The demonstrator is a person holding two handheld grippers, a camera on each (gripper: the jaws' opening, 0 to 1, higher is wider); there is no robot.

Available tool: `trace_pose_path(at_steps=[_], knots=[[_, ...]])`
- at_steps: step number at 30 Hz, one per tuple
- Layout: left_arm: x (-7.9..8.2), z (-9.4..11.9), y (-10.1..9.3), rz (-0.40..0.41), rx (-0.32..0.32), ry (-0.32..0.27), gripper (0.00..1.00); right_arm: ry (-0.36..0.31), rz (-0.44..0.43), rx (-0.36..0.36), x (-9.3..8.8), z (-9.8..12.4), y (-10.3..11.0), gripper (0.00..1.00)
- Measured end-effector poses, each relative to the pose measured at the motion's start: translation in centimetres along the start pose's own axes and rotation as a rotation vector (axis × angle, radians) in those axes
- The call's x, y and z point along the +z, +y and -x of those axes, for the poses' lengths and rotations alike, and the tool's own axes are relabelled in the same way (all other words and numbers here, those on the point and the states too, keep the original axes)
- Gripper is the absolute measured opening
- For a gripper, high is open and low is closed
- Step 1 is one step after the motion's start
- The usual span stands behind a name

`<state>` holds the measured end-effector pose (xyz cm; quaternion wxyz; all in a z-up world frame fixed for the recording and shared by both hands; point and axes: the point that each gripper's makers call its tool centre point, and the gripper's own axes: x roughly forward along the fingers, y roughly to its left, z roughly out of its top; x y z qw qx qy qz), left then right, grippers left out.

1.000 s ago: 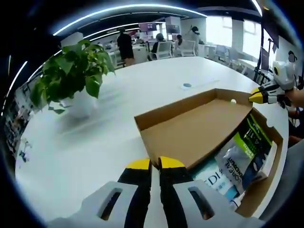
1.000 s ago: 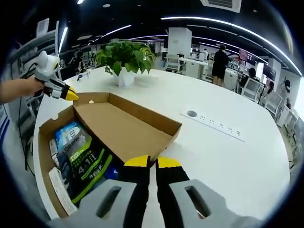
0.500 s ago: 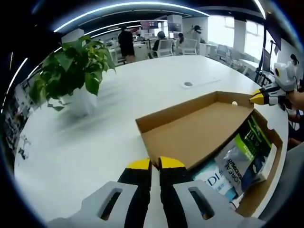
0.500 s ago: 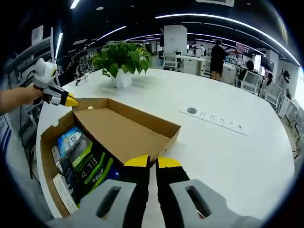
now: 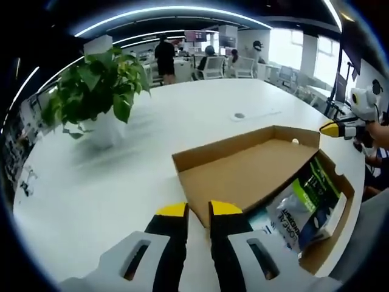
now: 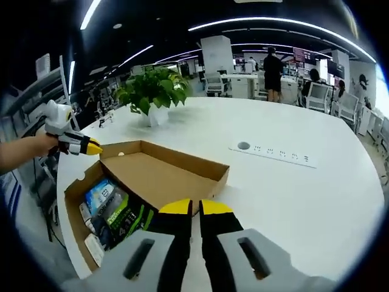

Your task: Operate the shoe box by opening the lid, removing the specified soft item, and placing it in the target area until the item is outside and the box remains undamaged.

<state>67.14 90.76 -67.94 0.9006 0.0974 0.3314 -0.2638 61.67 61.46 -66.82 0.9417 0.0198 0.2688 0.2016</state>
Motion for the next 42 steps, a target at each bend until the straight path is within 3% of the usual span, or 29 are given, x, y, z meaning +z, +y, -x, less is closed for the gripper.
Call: trace_pose_path(at_steps=[13, 24, 42], knots=[[0.3, 2.8, -1.9, 0.021, -0.01, -0.039, 0.17, 0.049, 0.067, 0.059, -1.4, 1.6, 2.4, 0.1], [-2.5, 3.0, -5.2, 0.027, -0.053, -0.006, 0.21, 0.104, 0.103, 0.101, -2.5, 1.4, 4.3, 0.14], [-4.9, 2.9, -8.9, 0.025, -0.103, 0.036, 0.24, 0.233, 0.167, 0.189, -4.4, -1.4, 6.2, 0.2]])
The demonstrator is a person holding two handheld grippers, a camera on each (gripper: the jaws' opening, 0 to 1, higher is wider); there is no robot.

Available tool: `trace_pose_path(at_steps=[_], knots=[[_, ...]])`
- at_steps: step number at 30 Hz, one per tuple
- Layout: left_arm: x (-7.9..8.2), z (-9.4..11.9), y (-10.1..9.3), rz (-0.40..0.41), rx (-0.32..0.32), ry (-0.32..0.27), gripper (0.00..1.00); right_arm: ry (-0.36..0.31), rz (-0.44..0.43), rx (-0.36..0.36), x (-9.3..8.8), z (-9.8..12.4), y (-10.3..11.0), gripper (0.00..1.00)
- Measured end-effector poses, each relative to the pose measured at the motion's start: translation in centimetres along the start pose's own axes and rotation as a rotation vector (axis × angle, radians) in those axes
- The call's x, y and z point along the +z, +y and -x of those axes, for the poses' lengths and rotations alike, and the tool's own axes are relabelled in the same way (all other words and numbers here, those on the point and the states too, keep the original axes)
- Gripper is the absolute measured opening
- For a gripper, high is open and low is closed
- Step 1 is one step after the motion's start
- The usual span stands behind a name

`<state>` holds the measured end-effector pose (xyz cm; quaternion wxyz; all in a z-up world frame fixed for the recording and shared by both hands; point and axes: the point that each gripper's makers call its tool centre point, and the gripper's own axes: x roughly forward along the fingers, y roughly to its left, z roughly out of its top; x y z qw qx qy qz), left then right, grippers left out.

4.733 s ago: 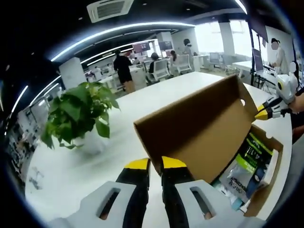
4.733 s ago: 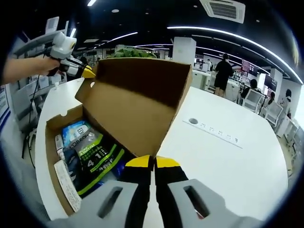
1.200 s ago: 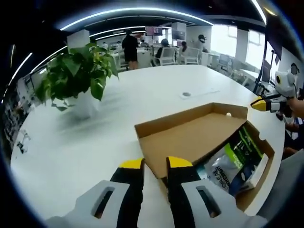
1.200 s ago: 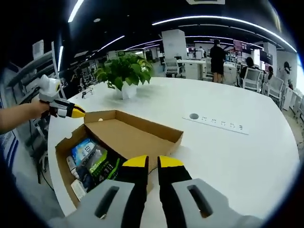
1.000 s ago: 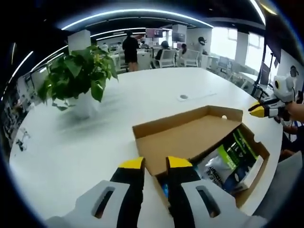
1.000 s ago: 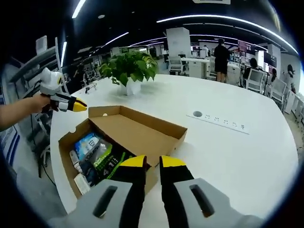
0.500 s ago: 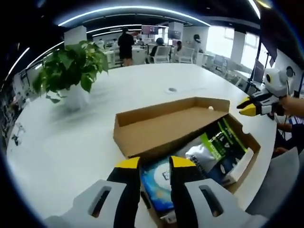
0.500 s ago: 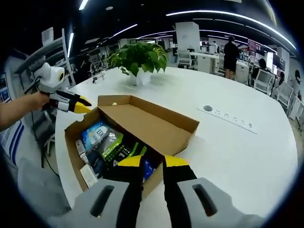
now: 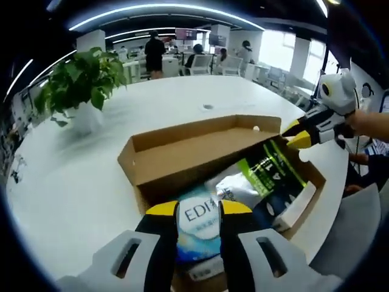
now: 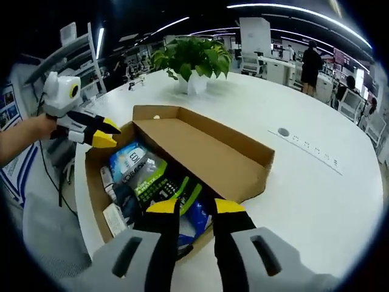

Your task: Operate the shoe box by opening the lid, removing the specified soft item, and placing it in the target area until the item is outside and the box remains undamaged.

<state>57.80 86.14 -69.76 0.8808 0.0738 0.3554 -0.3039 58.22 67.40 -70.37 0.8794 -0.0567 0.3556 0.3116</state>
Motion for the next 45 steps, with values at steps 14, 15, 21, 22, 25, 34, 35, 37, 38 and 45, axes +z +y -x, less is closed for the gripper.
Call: trace_pose_path(at_steps=[14, 15, 21, 22, 25, 34, 35, 37, 38, 45], knots=[[-2.0, -0.5, -0.9, -0.009, -0.02, 0.044, 0.25, 0.077, -0.001, 0.052, -0.7, -3.2, 1.2, 0.22], [-2.1, -0.6, -0.9, -0.01, -0.021, 0.047, 0.25, 0.081, -0.002, 0.054, -0.7, -3.3, 1.2, 0.22], [-3.0, -1.2, -1.2, -0.003, -0.041, 0.071, 0.25, 0.106, 0.015, 0.047, -1.2, -4.1, 1.2, 0.18], [-3.2, -1.3, -1.2, 0.001, -0.046, 0.077, 0.25, 0.109, 0.025, 0.046, -1.2, -4.1, 1.2, 0.17], [-3.5, -1.7, -1.4, 0.012, -0.062, 0.087, 0.25, 0.117, 0.061, 0.048, -1.3, -4.0, 1.2, 0.09], [-4.4, -3.4, -3.1, 0.04, -0.144, 0.137, 0.24, 0.13, 0.092, 0.037, -1.8, -4.3, 1.1, 0.01], [-4.4, -3.5, -3.3, 0.044, -0.151, 0.139, 0.24, 0.131, 0.095, 0.036, -1.8, -4.3, 1.1, 0.01], [-4.6, -3.6, -3.7, 0.054, -0.166, 0.147, 0.23, 0.132, 0.106, 0.032, -1.9, -4.3, 1.2, 0.0], [-4.7, -3.6, -3.8, 0.058, -0.172, 0.151, 0.21, 0.132, 0.111, 0.031, -1.9, -4.4, 1.2, 0.0], [-4.8, -3.8, -4.6, 0.089, -0.198, 0.143, 0.13, 0.125, 0.113, 0.022, -1.9, -4.3, 1.1, 0.0]])
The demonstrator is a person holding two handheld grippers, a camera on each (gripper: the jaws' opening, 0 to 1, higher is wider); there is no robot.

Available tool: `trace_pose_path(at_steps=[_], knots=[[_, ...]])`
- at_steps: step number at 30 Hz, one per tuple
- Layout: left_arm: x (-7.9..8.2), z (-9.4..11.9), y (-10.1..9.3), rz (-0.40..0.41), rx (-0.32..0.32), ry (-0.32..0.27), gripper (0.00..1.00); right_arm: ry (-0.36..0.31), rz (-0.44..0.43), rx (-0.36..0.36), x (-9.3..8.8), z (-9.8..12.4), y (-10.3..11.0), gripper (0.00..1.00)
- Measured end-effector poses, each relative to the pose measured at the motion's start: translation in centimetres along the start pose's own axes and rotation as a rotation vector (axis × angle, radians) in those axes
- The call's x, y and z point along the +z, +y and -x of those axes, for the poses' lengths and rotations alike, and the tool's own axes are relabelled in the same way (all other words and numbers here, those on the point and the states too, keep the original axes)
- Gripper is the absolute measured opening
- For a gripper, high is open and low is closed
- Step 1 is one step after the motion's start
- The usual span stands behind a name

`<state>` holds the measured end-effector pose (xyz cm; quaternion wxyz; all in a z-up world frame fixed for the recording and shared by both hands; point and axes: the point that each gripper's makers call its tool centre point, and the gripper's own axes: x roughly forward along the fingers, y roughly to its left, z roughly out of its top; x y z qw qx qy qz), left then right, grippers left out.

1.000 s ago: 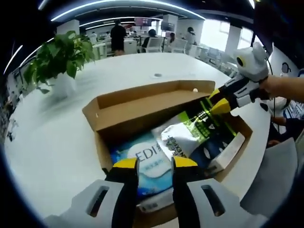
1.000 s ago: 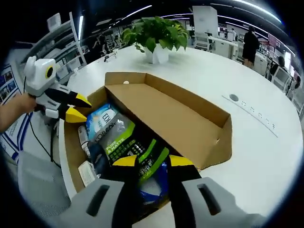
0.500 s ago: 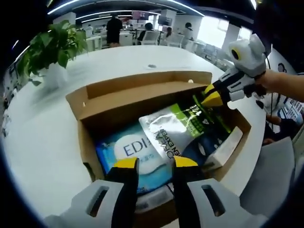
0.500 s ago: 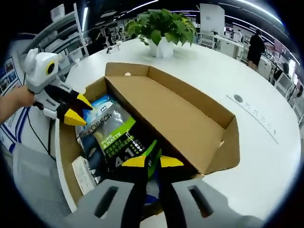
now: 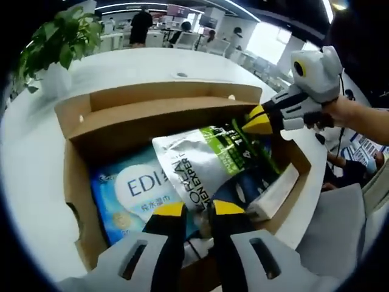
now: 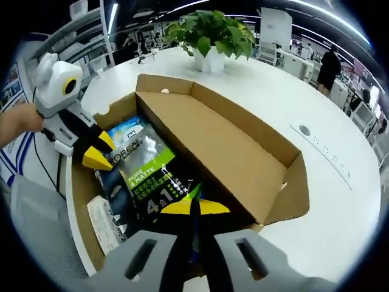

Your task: Operate the shoe box by opening the lid, removing the specified soft item, and placing it in the target area until the item is outside and the box remains undamaged.

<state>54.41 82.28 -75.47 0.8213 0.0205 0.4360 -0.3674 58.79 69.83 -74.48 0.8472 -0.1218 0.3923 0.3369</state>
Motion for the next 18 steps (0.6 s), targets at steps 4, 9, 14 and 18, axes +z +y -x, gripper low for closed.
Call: trace_pose_path(at_steps=[4, 9, 14, 18], knots=[[0.6, 0.0, -0.2, -0.008, -0.005, -0.029, 0.06, -0.006, -0.022, -0.006, 0.0, 0.1, 0.0, 0.0], [0.8, -0.2, -0.2, -0.053, 0.015, -0.021, 0.0, -0.023, -0.057, -0.008, 0.0, 0.5, 0.2, 0.0], [1.1, 0.1, -0.4, -0.07, 0.023, -0.028, 0.0, -0.04, -0.079, -0.01, 0.2, 0.9, 0.2, 0.0], [1.5, 0.6, -0.7, -0.09, 0.03, -0.043, 0.0, -0.053, -0.088, -0.005, 0.5, 1.4, 0.3, 0.0]])
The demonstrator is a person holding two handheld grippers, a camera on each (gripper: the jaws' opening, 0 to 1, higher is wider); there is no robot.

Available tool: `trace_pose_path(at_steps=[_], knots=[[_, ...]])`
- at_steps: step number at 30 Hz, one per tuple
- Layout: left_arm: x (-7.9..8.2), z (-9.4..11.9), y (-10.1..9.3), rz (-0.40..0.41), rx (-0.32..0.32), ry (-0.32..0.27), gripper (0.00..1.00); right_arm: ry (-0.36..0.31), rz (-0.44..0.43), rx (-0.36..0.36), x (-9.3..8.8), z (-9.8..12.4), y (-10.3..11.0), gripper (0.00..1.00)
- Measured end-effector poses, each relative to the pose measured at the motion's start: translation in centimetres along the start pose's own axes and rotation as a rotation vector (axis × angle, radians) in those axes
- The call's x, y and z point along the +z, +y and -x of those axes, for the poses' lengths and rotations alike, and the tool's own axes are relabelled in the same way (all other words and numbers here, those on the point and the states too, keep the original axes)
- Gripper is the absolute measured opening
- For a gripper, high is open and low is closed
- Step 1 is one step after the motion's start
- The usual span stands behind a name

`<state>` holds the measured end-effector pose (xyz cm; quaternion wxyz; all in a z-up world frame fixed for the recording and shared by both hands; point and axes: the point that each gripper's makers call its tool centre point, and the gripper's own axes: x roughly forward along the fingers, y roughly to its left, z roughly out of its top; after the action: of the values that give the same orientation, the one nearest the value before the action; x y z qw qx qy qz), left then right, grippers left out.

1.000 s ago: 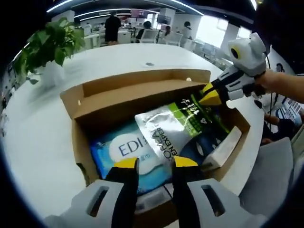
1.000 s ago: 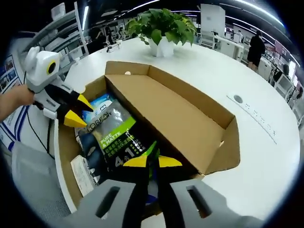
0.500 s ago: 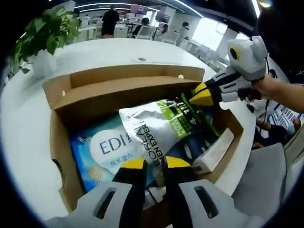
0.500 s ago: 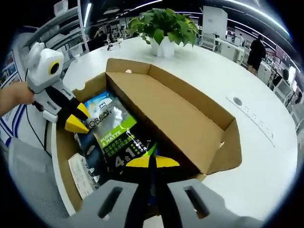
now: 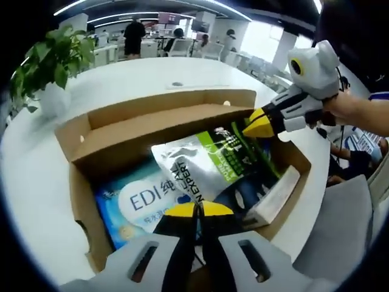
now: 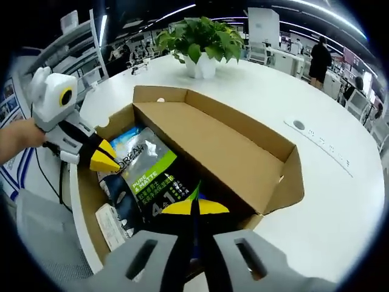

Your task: Operate the shoe box by opening the lid, removing the specified soft item, and placing it in the target area until the item is outside and the box remains undamaged.

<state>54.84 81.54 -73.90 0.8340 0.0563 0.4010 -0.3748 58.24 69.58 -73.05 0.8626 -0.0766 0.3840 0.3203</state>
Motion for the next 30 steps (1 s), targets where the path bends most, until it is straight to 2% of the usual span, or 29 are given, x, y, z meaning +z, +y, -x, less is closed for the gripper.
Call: trace_pose_path(at_steps=[7, 20, 28, 30], knots=[[1.1, 0.6, -0.3, -0.006, 0.011, -0.022, 0.0, -0.051, -0.01, 0.003, 1.6, 1.2, 0.2, 0.0], [4.0, 1.5, -1.8, -0.044, 0.003, -0.068, 0.0, -0.105, -0.025, -0.037, 2.9, 4.0, -1.2, 0.0], [6.0, 1.7, -3.5, -0.106, -0.007, -0.092, 0.0, -0.137, -0.03, -0.068, 3.4, 6.1, -2.4, 0.0], [6.5, 1.7, -3.5, -0.131, 0.01, -0.098, 0.0, -0.144, -0.033, -0.066, 3.3, 6.5, -2.5, 0.0]])
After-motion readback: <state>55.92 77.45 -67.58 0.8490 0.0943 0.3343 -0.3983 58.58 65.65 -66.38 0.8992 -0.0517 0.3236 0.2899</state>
